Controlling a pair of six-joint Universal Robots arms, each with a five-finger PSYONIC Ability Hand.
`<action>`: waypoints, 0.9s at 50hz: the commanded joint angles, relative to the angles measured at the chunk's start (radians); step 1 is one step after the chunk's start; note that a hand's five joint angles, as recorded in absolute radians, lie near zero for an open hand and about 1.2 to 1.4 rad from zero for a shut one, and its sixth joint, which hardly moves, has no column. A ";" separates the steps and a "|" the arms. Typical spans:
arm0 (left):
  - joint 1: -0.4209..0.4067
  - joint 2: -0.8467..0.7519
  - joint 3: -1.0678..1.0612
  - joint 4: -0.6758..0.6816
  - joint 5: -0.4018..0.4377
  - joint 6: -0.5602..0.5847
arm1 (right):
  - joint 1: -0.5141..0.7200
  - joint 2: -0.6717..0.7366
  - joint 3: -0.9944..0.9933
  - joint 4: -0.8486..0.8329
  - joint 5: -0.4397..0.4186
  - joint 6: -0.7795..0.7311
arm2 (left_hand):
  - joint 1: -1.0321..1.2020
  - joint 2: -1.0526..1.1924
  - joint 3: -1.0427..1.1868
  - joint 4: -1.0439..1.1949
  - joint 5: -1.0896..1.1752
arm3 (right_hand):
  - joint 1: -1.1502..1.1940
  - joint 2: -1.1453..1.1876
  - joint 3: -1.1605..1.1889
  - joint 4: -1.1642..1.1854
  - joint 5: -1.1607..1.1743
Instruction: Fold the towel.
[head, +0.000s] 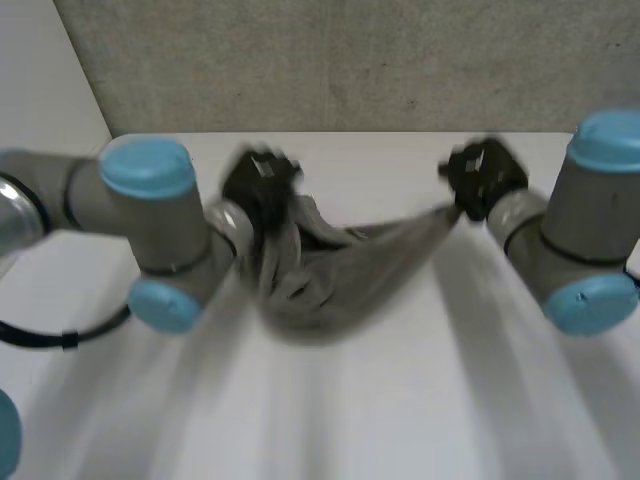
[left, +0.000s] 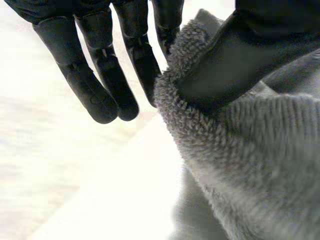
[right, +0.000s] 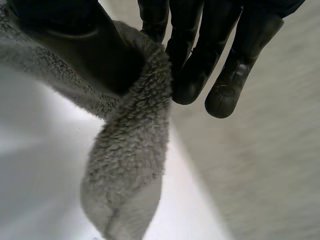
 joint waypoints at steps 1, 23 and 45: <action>0.107 0.129 0.131 0.245 -0.219 -0.204 | 0.000 -0.097 -0.094 -0.542 0.158 -0.011 | -0.069 -0.080 -0.152 -0.130 -0.278 | 0.065 0.069 0.052 0.054 0.059; 0.167 0.206 -0.329 0.301 -0.244 -0.438 | 0.041 -0.026 0.069 -0.301 0.053 -0.016 | -0.069 -0.080 -0.152 -0.130 -0.278 | 0.065 0.069 0.052 0.054 0.059; 0.164 0.230 -0.491 0.042 -0.242 -0.446 | -0.039 0.044 0.168 -0.019 0.068 -0.016 | -0.069 -0.080 -0.152 -0.130 -0.278 | 0.065 0.069 0.052 0.054 0.059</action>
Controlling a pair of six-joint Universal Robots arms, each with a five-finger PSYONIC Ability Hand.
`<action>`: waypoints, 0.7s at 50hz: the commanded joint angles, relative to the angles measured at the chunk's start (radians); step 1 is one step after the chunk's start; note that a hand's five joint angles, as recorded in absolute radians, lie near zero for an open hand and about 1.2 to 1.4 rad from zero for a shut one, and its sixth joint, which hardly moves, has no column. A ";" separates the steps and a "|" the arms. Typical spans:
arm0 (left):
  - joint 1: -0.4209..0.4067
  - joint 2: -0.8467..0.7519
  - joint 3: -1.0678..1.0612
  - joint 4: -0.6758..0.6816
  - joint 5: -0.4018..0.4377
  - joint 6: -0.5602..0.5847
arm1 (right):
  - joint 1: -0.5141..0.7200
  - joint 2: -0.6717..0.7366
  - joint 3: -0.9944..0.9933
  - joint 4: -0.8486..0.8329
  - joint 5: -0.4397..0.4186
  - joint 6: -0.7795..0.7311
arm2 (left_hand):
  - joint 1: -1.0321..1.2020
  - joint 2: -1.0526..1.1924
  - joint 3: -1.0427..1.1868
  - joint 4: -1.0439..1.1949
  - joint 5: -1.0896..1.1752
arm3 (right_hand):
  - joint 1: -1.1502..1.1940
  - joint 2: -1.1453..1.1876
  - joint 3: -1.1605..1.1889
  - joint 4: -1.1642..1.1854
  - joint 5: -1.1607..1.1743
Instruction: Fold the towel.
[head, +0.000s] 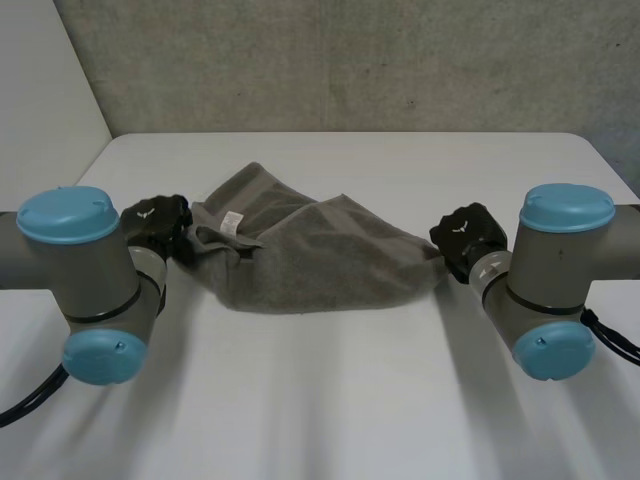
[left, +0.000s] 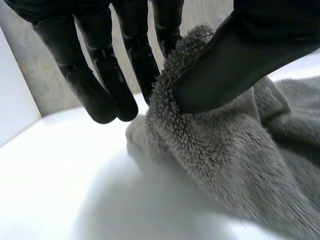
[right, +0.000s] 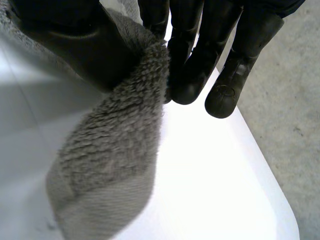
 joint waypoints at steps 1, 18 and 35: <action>-0.001 0.053 -0.024 -0.067 -0.008 -0.006 | -0.055 -0.084 0.045 0.009 0.002 -0.001 | -0.069 -0.105 -0.155 -0.130 -0.286 | 0.061 0.069 0.051 0.054 0.057; -0.095 0.197 -0.205 -0.122 0.000 -0.057 | -0.222 -0.366 0.261 0.243 -0.018 -0.260 | -0.077 -0.114 -0.163 -0.138 -0.295 | 0.061 0.069 0.051 0.054 0.057; -0.100 0.221 -0.219 -0.188 0.007 0.101 | -0.270 -0.489 0.241 0.409 -0.215 -0.182 | -1.070 -1.106 -1.155 -1.131 -1.287 | -1.160 -1.153 -1.171 -1.167 -1.165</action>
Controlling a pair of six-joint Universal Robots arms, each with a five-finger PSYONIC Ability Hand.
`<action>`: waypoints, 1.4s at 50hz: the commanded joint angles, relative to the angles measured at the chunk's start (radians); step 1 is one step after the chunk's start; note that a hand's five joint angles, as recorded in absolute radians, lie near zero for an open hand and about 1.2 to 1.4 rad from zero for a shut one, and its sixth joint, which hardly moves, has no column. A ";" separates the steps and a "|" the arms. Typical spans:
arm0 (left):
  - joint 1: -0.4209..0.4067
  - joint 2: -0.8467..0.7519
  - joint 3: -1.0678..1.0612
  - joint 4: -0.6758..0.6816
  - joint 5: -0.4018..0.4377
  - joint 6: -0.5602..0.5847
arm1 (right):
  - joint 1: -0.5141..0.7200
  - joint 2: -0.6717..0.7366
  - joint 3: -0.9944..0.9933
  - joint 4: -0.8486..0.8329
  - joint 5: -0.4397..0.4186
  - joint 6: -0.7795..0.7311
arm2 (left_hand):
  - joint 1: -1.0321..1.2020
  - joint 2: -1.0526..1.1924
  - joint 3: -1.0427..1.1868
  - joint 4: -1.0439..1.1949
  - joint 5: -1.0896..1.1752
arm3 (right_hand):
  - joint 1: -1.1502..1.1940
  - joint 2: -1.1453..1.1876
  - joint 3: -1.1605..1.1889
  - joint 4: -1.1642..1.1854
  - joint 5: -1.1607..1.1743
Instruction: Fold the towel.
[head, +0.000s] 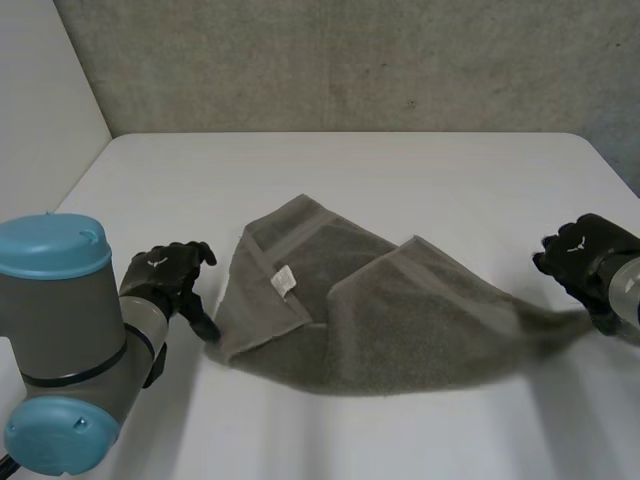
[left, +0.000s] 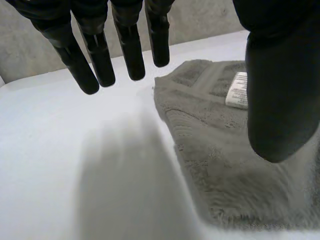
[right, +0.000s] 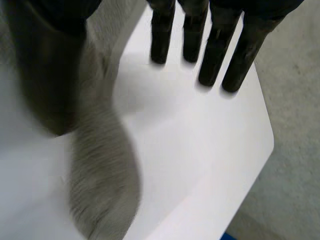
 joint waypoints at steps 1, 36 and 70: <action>-0.005 0.002 -0.006 -0.007 0.003 0.109 | 0.014 -0.019 -0.034 0.001 -0.095 0.131 | -0.089 -0.090 -0.076 -0.087 -0.240 | -0.146 -0.136 -0.164 -0.160 -0.117; -0.103 -0.178 0.158 0.007 0.136 0.246 | 0.298 0.724 -0.803 -0.071 -0.287 0.486 | 0.011 0.010 0.024 0.013 -0.140 | -0.042 -0.032 -0.060 -0.056 -0.013; -0.036 -0.230 0.250 0.065 -0.052 0.255 | 0.330 0.751 -0.835 0.060 -0.339 0.539 | 0.651 0.650 0.664 0.653 0.500 | 0.692 0.702 0.675 0.678 0.721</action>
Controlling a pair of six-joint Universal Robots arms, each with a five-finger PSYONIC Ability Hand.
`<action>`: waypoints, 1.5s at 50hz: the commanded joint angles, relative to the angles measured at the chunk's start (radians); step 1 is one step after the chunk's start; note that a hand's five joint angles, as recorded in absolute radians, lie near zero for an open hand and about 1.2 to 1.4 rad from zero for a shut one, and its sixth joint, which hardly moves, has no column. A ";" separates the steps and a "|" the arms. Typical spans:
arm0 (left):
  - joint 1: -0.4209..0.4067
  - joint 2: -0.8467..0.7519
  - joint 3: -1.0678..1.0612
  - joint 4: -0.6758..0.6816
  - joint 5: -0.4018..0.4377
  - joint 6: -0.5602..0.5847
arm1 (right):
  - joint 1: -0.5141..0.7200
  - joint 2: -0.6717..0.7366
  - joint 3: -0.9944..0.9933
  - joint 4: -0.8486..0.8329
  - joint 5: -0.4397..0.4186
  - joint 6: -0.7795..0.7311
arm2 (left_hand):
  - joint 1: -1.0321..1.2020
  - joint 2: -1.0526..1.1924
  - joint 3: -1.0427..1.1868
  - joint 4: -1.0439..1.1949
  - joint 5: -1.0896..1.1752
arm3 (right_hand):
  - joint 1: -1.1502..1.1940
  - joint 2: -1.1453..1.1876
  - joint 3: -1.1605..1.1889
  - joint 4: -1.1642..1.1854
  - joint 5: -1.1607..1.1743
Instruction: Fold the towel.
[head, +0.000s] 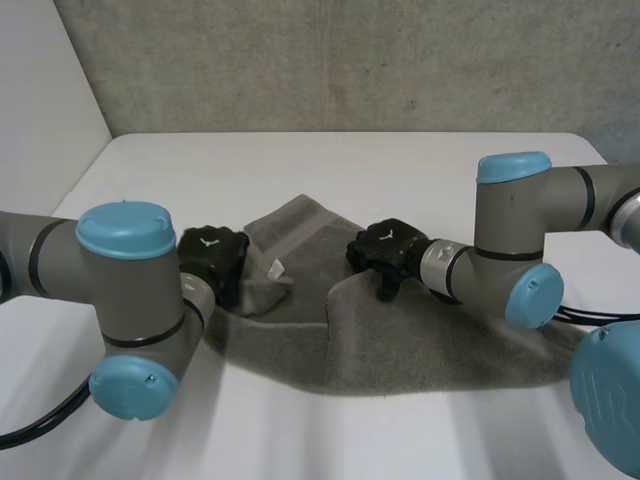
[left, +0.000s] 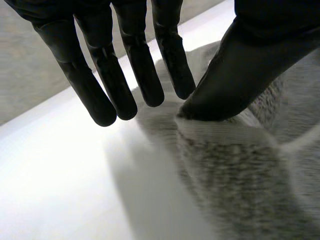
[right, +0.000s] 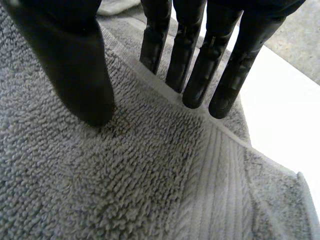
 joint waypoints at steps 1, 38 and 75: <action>0.029 0.008 0.003 0.015 -0.064 -0.012 | 0.005 -0.045 0.029 -0.011 0.006 0.004 | -0.122 -0.123 -0.125 -0.121 -0.292 | 0.220 0.220 0.220 0.220 0.225; 0.061 0.038 0.046 0.055 -0.095 -0.038 | 0.002 -0.153 0.241 -0.109 0.082 -0.064 | -0.727 -0.728 -0.730 -0.726 -0.897 | 0.534 0.534 0.534 0.534 0.539; 0.032 0.017 -0.062 -0.009 0.312 0.177 | -0.069 -0.358 0.667 -0.304 0.207 -0.067 | -0.759 -0.760 -0.763 -0.758 -0.929 | 0.534 0.534 0.534 0.534 0.539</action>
